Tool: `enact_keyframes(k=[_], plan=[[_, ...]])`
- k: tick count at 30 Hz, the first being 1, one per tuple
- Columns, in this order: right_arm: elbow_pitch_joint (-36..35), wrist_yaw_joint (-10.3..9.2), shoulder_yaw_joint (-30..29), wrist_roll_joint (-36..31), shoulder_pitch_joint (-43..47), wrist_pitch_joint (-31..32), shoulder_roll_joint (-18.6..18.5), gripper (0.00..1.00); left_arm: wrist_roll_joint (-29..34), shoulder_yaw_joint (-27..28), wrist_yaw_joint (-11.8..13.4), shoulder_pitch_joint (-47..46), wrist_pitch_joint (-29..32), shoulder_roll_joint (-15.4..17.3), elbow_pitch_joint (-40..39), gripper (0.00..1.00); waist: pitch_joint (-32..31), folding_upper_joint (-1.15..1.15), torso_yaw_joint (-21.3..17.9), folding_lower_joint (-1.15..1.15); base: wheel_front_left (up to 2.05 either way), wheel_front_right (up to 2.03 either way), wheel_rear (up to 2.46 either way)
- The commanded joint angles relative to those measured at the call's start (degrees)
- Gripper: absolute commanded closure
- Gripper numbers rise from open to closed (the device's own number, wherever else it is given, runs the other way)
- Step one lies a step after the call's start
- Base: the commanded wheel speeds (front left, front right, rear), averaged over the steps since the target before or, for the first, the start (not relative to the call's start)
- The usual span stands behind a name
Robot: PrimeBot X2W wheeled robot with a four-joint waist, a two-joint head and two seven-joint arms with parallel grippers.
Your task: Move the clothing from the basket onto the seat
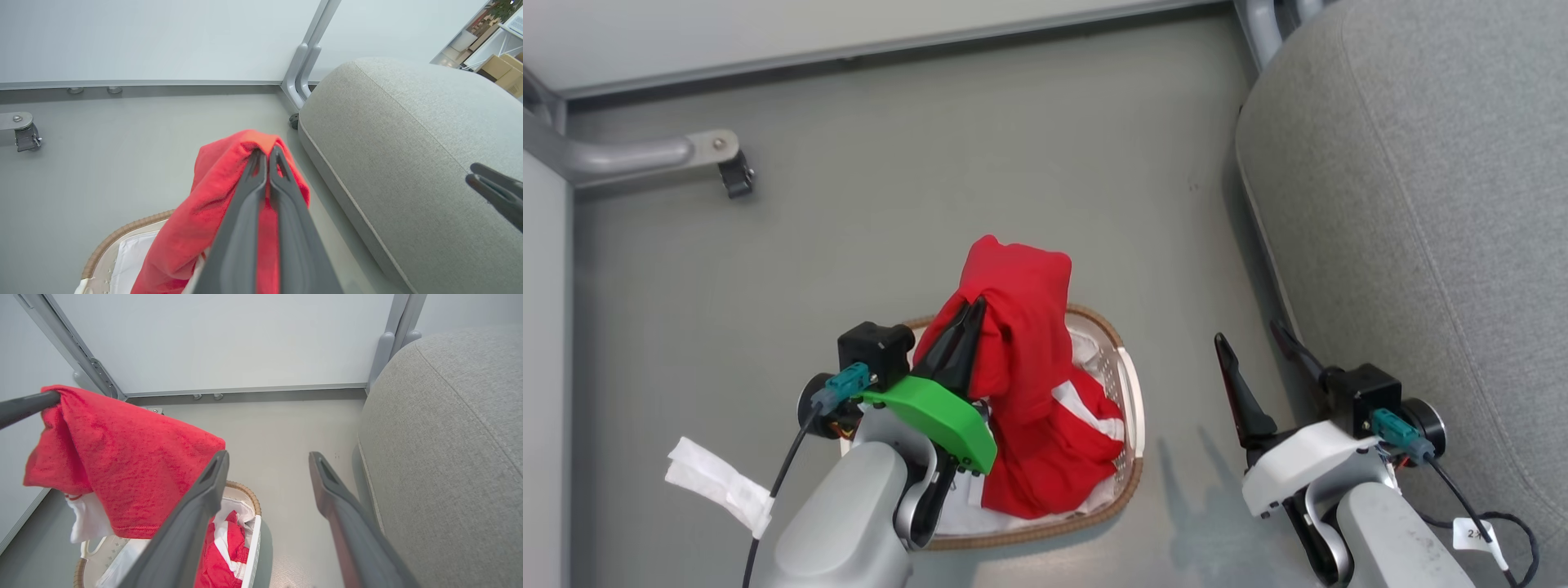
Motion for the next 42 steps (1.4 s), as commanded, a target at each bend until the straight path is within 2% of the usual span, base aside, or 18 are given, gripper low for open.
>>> enact_keyframes(k=[1, 13, 26, 31, 42], plan=[[-0.11, -0.03, -0.28, 0.31, 1.29, -0.27, -0.18, 0.0, 0.66, 0.67, -0.07, 1.38, -0.21, -0.22, -1.51, 1.0, -3.95, 0.0, 1.45, 0.0, 0.0, 0.0, 0.0], [-0.83, -0.04, 0.28, 0.49, 4.71, -0.27, -0.06, 0.0, 3.85, 4.19, -0.07, 3.68, -0.23, -0.33, -15.18, 1.0, -9.39, 0.0, 1.7, 0.0, 0.0, 0.0, 0.0], [-2.2, -0.03, 2.49, 1.1, 5.82, -0.28, -0.03, 0.0, 4.8, 4.0, -0.07, 4.17, -0.22, -0.45, -21.41, 1.0, -11.48, 0.0, 1.32, 0.0, 0.0, 0.0, 0.0], [-5.51, -0.03, 6.09, 0.52, 3.13, -0.27, -0.03, 0.0, 4.58, 3.34, -0.07, 3.87, -0.22, -0.56, -22.02, 1.0, -11.16, 0.0, 1.72, 0.0, 0.0, 0.0, 0.0], [-9.38, -0.04, 19.65, 1.34, -6.86, -0.27, -1.07, 0.0, 3.45, 0.83, -0.07, 3.29, -0.22, -0.94, -21.11, 1.0, -10.66, 0.0, 3.76, 0.0, 0.0, 0.0, 0.0]])
